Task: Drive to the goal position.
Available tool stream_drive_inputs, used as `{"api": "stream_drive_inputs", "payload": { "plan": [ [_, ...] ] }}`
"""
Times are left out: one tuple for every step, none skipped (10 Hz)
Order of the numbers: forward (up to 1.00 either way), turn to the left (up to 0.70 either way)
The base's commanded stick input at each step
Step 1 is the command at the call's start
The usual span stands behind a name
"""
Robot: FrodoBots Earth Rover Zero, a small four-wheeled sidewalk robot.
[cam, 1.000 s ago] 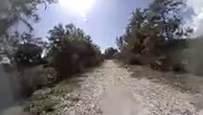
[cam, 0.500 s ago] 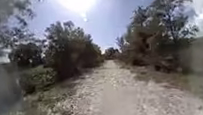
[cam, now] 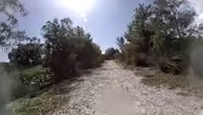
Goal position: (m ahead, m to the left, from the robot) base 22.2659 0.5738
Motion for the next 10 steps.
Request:
{"api": "stream_drive_inputs", "payload": {
  "plan": [
    [0.70, 0.00],
    [0.70, 0.00],
    [0.70, 0.00],
    [0.70, 0.00],
    [0.70, 0.00],
    [0.70, 0.00],
    [0.70, 0.00],
    [0.70, -0.11],
    [0.70, -0.35],
    [0.70, -0.32]
  ]
}}
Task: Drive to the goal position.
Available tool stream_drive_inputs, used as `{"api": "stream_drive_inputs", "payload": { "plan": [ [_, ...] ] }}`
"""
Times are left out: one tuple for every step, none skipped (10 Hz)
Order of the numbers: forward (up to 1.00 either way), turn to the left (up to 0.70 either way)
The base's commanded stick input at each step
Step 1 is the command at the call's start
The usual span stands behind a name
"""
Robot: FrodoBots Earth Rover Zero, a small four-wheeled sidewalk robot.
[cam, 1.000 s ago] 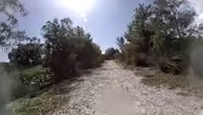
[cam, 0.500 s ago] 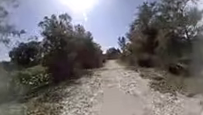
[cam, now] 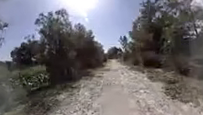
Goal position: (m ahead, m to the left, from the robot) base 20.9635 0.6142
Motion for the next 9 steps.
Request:
{"api": "stream_drive_inputs", "payload": {
  "plan": [
    [0.70, -0.17],
    [0.70, -0.02],
    [0.70, 0.00],
    [0.70, 0.00],
    [0.70, 0.00],
    [0.70, 0.00],
    [0.70, 0.00],
    [0.70, 0.00],
    [0.70, 0.00]
  ]
}}
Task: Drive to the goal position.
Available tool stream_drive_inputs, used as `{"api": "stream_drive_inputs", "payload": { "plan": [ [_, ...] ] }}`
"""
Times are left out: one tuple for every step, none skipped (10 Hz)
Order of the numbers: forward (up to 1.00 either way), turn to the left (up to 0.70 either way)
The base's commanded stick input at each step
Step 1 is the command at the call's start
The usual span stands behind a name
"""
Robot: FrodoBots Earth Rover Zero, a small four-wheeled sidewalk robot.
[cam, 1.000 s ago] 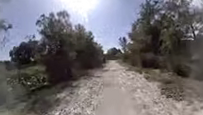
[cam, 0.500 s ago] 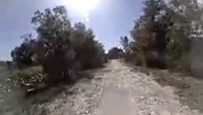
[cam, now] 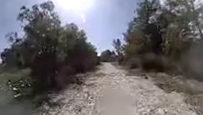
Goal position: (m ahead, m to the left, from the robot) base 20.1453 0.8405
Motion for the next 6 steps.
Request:
{"api": "stream_drive_inputs", "payload": {
  "plan": [
    [0.70, 0.00],
    [0.70, 0.00],
    [0.70, 0.00],
    [0.70, 0.00],
    [0.70, 0.00],
    [0.70, 0.00]
  ]
}}
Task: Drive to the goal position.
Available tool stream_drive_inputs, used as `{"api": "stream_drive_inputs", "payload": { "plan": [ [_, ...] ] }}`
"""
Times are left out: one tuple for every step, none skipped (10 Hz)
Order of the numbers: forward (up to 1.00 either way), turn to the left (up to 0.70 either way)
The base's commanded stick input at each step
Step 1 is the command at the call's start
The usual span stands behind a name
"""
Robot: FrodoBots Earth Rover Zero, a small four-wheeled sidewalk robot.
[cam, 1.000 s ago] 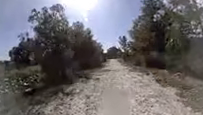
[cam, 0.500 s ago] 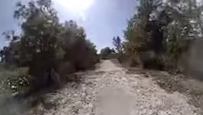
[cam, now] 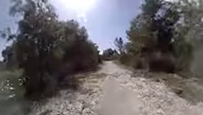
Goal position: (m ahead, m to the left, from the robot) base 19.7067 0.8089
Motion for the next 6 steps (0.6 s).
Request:
{"api": "stream_drive_inputs", "payload": {
  "plan": [
    [0.70, 0.00],
    [0.70, 0.00],
    [0.70, 0.00],
    [0.70, 0.00],
    [0.70, 0.00],
    [0.70, 0.00]
  ]
}}
